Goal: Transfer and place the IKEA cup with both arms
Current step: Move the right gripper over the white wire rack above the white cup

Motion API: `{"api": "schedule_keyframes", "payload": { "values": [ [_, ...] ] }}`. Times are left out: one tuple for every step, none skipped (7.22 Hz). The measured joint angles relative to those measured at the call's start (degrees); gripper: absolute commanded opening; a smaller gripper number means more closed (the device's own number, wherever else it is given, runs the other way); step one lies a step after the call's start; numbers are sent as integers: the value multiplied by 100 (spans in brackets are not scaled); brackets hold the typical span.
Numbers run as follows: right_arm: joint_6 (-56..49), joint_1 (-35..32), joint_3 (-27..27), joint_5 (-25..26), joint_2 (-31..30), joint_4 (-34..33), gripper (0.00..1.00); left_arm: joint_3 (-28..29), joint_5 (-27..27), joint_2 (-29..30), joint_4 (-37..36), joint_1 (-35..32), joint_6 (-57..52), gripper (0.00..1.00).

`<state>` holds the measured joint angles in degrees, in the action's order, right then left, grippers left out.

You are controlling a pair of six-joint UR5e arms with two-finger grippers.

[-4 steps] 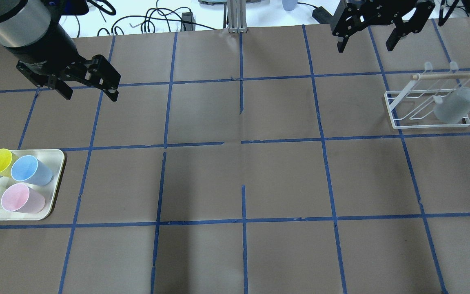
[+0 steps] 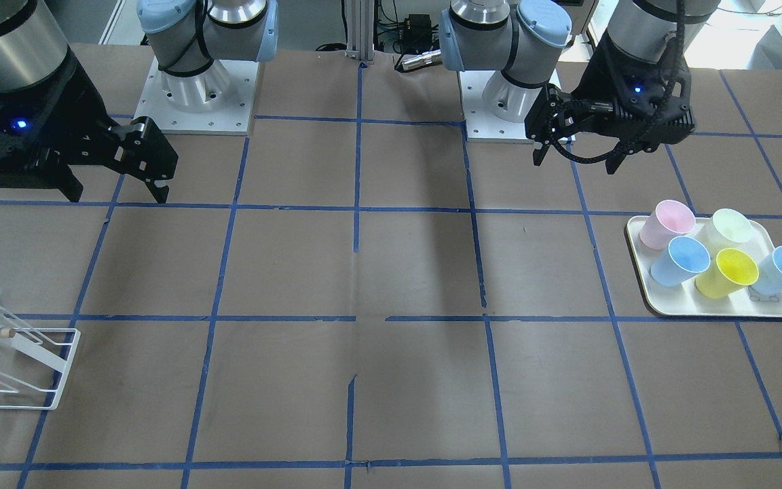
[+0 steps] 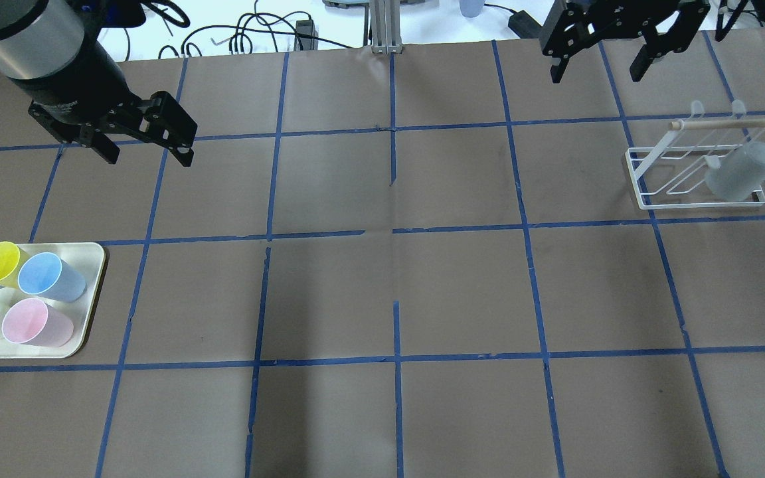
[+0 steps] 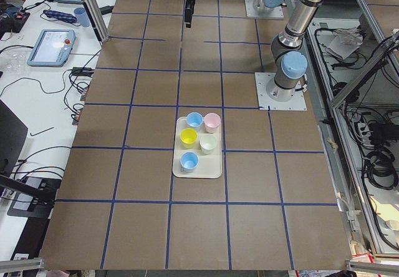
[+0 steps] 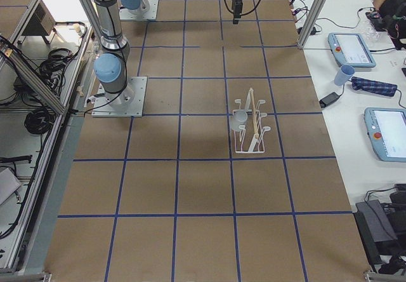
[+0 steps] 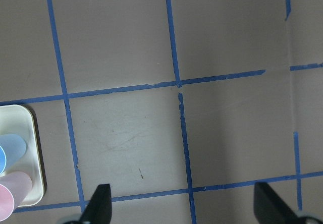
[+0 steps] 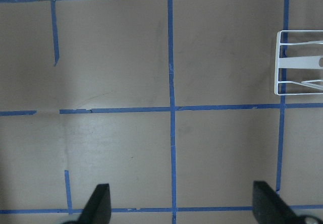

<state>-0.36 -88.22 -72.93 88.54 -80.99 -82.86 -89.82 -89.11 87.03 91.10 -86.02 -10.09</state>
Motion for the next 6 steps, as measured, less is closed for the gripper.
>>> {"api": "schedule_keyframes", "payload": {
  "values": [
    [-28,172,20,-1,8,7,100,1,-20,-15,69,-1,6,100],
    [-111,457,31,-24,10,34,100,50,-20,-4,170,11,12,100],
    [-249,762,30,-46,15,49,100,168,-5,44,247,33,14,100],
    [-481,1046,3,-45,23,41,100,327,0,129,309,44,15,100],
    [-910,1294,-48,-30,56,8,100,496,-1,242,346,41,16,100],
    [-1408,1541,-92,-20,152,-14,100,632,-19,351,384,24,16,100]
  ]
}}
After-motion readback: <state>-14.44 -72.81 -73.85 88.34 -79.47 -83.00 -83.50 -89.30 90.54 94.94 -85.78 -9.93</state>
